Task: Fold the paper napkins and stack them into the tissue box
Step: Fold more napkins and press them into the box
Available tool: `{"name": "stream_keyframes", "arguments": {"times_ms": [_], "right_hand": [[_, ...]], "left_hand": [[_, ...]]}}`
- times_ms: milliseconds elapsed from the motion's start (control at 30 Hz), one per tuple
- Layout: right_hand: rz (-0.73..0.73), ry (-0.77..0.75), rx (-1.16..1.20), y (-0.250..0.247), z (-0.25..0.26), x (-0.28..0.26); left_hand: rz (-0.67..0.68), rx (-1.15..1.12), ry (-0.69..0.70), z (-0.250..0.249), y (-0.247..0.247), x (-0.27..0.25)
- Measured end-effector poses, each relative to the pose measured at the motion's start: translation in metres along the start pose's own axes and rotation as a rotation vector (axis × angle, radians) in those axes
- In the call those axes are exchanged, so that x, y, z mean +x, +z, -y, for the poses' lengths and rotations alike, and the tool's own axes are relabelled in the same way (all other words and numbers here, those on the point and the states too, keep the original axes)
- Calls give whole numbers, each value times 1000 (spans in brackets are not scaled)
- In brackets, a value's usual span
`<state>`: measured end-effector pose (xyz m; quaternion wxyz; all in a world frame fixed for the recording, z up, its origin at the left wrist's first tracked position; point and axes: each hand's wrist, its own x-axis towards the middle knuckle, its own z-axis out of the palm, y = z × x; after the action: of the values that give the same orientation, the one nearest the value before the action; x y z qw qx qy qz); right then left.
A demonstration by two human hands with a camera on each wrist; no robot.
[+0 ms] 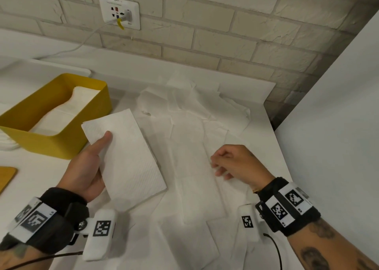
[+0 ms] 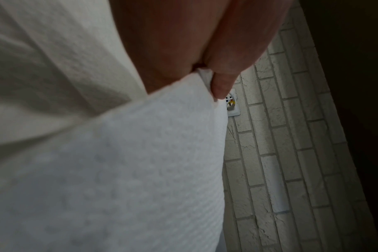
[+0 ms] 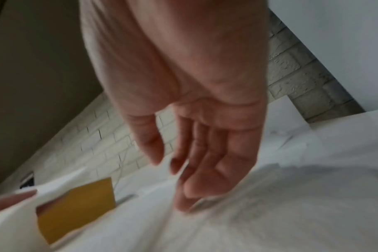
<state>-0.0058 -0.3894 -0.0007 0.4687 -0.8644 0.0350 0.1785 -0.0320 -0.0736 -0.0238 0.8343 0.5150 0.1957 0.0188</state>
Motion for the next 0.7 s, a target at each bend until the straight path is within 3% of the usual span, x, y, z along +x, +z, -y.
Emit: {"name": "stream_keyframes", "arguments": {"times_ms": [133, 367, 533, 700], "right_hand": [[-23, 129, -96, 8, -8, 13], [-76, 39, -28, 21, -11, 27], [-172, -159, 152, 6, 22, 17], [66, -409, 434, 8, 84, -10]], "left_hand": [[17, -17, 1, -1, 0, 3], [48, -36, 4, -2, 4, 1], [49, -46, -18, -6, 9, -4], [133, -56, -51, -14, 23, -6]]}}
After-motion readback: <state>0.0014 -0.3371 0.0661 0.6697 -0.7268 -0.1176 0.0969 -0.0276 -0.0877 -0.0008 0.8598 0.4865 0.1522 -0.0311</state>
